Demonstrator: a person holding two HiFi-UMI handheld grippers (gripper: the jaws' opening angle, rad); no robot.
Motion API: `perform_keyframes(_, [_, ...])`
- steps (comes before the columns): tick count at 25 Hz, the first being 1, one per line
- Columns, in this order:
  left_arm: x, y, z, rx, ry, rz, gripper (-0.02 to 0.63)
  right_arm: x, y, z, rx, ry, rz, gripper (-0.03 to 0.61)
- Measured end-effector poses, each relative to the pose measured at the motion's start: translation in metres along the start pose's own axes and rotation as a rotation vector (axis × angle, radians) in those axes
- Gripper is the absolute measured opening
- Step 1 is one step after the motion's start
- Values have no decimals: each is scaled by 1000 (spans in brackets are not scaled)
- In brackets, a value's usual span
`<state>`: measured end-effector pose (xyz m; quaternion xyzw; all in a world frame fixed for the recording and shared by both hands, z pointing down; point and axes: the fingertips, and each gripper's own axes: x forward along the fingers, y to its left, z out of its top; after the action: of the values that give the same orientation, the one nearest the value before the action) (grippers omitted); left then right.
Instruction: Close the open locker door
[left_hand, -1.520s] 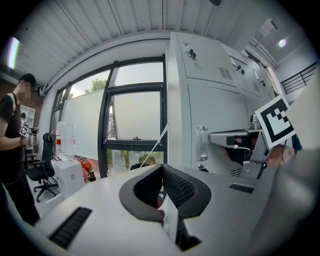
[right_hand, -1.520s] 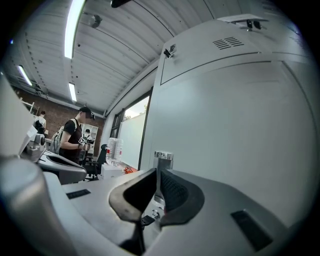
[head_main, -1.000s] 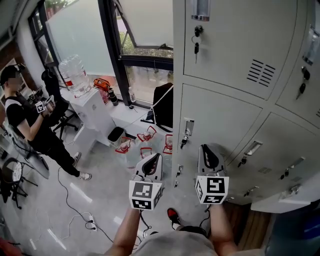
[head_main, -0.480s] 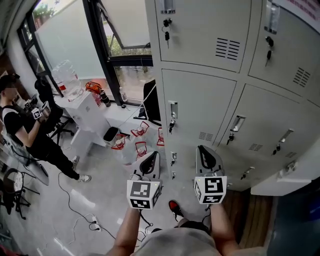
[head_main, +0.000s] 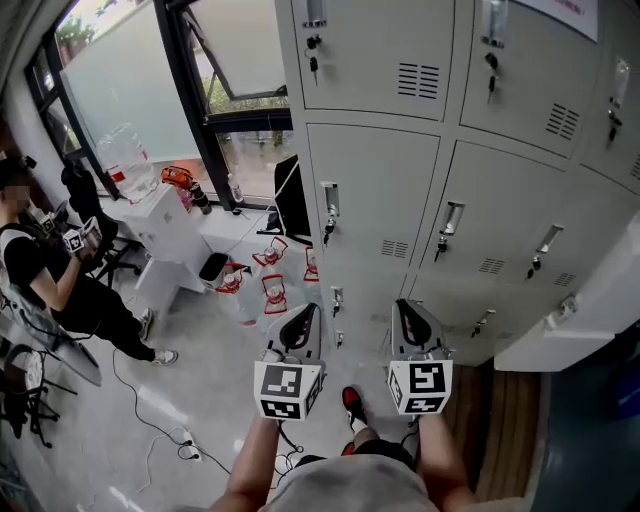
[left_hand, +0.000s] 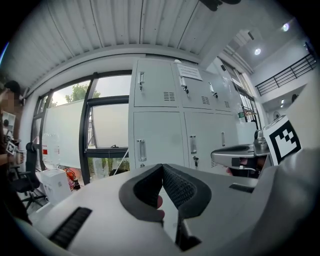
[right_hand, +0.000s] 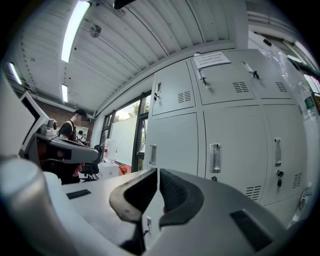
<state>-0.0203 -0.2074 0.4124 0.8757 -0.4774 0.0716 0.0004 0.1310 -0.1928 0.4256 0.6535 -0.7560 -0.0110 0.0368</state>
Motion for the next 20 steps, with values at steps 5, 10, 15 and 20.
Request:
perform_keyframes(5, [-12, -12, -4, 4, 10, -16, 22, -20, -1, -5, 2, 7, -18, 27])
perform_keyframes(10, [-22, -18, 0, 9, -4, -23, 23, -33, 0, -3, -2, 8, -28, 26])
perform_keyframes(15, [-27, -20, 4, 11, -12, -22, 22, -39, 1, 0, -4, -1, -33, 26])
perform_keyframes(20, [-29, -23, 6, 15, -16, -22, 23, -42, 0, 0, -4, -1, -30, 25])
